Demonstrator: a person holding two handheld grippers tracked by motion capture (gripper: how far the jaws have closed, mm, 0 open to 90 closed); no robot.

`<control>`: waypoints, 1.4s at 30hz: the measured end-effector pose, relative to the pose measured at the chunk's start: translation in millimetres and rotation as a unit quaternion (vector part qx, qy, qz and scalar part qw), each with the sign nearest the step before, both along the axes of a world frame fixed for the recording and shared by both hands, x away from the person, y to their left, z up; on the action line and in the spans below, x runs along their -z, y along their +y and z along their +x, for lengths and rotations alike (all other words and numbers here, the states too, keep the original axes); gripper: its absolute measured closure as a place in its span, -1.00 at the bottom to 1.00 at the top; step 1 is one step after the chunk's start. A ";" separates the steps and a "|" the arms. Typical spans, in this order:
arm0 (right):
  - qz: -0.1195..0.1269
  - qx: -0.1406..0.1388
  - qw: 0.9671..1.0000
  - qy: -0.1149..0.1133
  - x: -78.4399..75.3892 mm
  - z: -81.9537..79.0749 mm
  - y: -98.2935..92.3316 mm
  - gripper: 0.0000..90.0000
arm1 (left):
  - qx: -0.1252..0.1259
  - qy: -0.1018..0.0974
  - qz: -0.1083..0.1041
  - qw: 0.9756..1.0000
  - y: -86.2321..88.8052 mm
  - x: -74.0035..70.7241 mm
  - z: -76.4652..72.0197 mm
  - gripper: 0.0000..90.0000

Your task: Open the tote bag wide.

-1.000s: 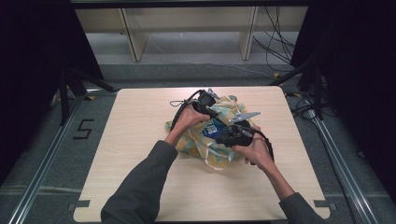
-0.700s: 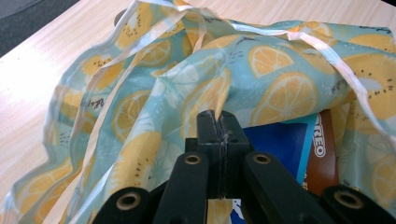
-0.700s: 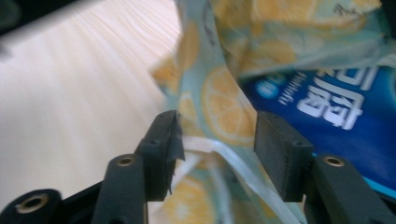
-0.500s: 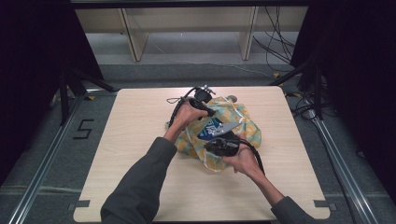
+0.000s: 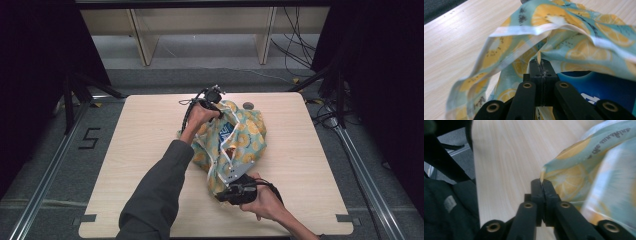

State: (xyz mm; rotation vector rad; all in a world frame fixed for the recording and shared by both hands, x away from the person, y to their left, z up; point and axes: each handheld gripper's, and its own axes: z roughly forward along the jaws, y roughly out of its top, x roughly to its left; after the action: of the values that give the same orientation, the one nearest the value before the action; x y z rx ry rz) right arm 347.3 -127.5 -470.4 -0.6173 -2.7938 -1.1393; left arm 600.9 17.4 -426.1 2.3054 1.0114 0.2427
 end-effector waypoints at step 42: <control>-0.044 0.221 0.967 -0.115 -61.9 74.5 -68.6 0.59 | 0.019 -0.003 -0.020 1.000 9.4 -8.6 -12.6 0.96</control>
State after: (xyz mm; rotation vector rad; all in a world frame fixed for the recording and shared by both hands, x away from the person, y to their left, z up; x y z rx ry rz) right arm 421.8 -196.1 -408.5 -1.2428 -3.0024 -1.2253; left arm 588.3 26.8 -417.5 2.2849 0.9596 0.2129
